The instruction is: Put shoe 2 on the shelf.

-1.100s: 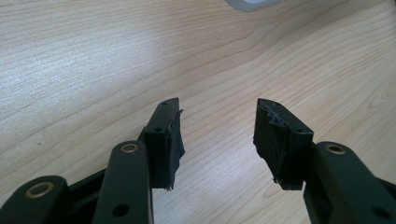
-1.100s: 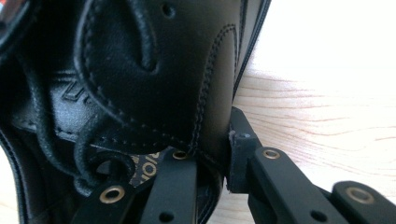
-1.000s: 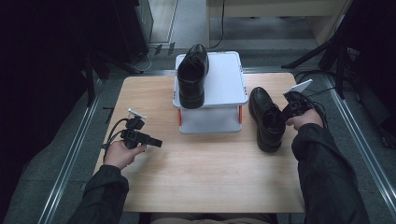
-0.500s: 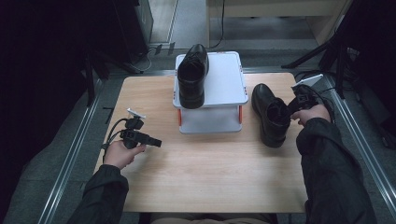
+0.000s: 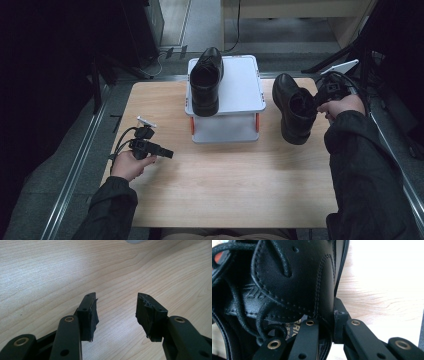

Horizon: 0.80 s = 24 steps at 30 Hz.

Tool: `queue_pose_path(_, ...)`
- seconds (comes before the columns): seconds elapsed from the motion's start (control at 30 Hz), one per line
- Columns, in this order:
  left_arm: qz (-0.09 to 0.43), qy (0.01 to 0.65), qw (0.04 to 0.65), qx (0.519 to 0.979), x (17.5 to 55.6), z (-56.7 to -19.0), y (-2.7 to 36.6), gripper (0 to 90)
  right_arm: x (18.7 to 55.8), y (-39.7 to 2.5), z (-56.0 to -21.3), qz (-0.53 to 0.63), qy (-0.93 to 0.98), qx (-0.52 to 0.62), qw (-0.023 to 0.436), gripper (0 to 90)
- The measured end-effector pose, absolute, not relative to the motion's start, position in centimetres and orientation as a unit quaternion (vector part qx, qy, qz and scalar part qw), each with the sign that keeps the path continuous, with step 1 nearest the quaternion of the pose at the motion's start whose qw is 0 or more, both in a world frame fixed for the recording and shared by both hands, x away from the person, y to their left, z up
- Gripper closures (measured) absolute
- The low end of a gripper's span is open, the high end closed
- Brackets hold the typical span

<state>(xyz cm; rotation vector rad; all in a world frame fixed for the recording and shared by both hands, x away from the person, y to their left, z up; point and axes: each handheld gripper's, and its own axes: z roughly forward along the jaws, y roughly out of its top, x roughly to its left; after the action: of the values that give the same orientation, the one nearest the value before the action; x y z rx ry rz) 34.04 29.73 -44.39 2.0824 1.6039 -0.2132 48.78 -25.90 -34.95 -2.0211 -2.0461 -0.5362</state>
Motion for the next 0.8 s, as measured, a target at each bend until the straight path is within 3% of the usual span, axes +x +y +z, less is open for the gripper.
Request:
queue_pose_path(0.43,-0.079,0.59,0.25,0.764,34.1,-44.4,29.6,50.6,49.4,-25.0,-28.3,-0.192,-0.693,-0.689,0.085,86.0)
queue_pose_path(0.8,-0.085,0.586,0.249,0.767,34.0,-44.4,29.4,50.4,50.8,-21.1,-25.7,-0.184,-0.71,-0.675,0.084,85.8)
